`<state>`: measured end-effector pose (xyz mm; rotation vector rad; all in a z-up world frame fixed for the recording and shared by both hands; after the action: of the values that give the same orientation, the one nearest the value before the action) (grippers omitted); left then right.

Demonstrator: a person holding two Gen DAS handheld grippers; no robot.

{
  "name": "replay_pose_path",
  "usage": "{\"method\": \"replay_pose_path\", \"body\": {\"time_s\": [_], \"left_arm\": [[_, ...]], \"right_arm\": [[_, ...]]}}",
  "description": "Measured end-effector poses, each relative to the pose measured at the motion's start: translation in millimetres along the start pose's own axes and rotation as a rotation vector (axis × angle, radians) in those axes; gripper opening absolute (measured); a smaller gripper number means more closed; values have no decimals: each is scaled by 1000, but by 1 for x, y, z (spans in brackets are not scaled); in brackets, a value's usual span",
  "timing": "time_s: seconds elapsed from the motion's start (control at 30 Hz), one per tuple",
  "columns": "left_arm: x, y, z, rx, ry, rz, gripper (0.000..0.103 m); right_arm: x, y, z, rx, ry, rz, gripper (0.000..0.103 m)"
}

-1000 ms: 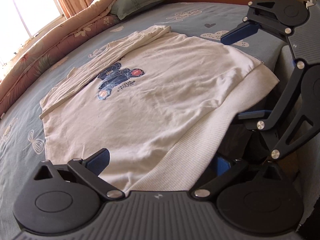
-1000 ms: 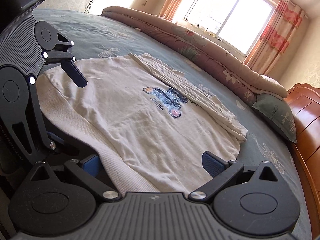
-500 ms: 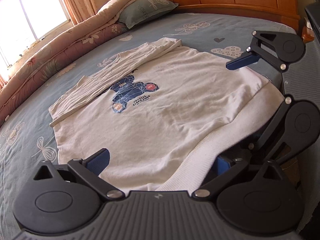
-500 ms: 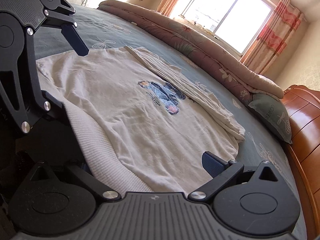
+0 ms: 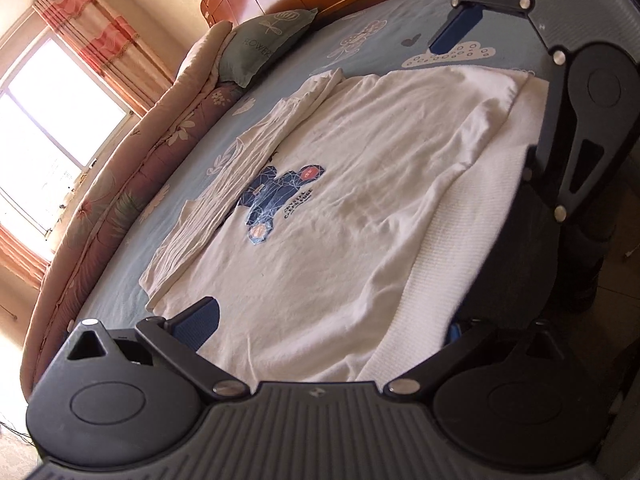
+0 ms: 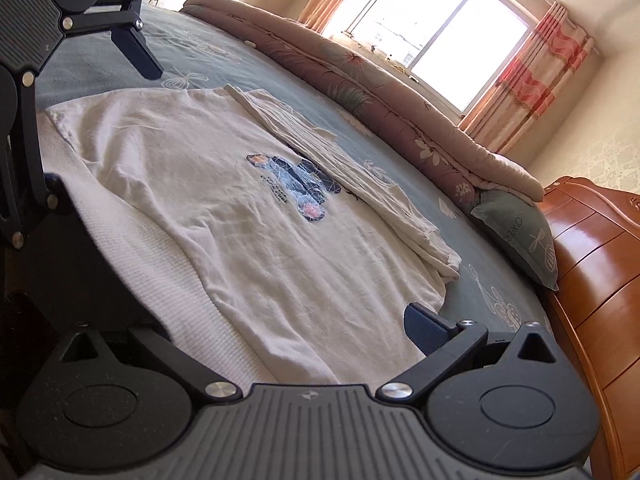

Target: Fold clothes

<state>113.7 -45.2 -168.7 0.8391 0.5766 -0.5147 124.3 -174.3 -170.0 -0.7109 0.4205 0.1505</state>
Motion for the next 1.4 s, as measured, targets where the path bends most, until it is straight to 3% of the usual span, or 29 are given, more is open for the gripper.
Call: {"method": "replay_pose_path", "body": {"time_s": [0.17, 0.47, 0.77, 0.93, 1.4], "left_arm": [[-3, 18, -19, -1, 42, 49, 102], [8, -1, 9, 83, 1, 59, 102], [5, 20, -18, 69, 56, 126, 102], [10, 6, -1, 131, 32, 160, 102], [11, 16, 1, 75, -24, 242, 102]], "right_arm": [[5, -14, -11, 15, 34, -36, 103], [5, 17, 12, -101, -34, -14, 103], [13, -30, -21, -58, 54, -118, 103], [17, -9, -7, -137, 7, -163, 103], [18, -14, -3, -189, -60, -322, 103]]}}
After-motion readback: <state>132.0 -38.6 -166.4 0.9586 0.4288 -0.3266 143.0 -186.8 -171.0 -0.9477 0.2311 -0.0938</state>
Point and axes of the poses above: each gripper's, at about its wrist camera, not at the fingertips, and x roughly the way its jaws point, y to its left, z to its top, the point moved 10 cm from there along x, roughly the way its jaws point, and after that the axes turned 8 degrees about -z, right-handed, at the moved point
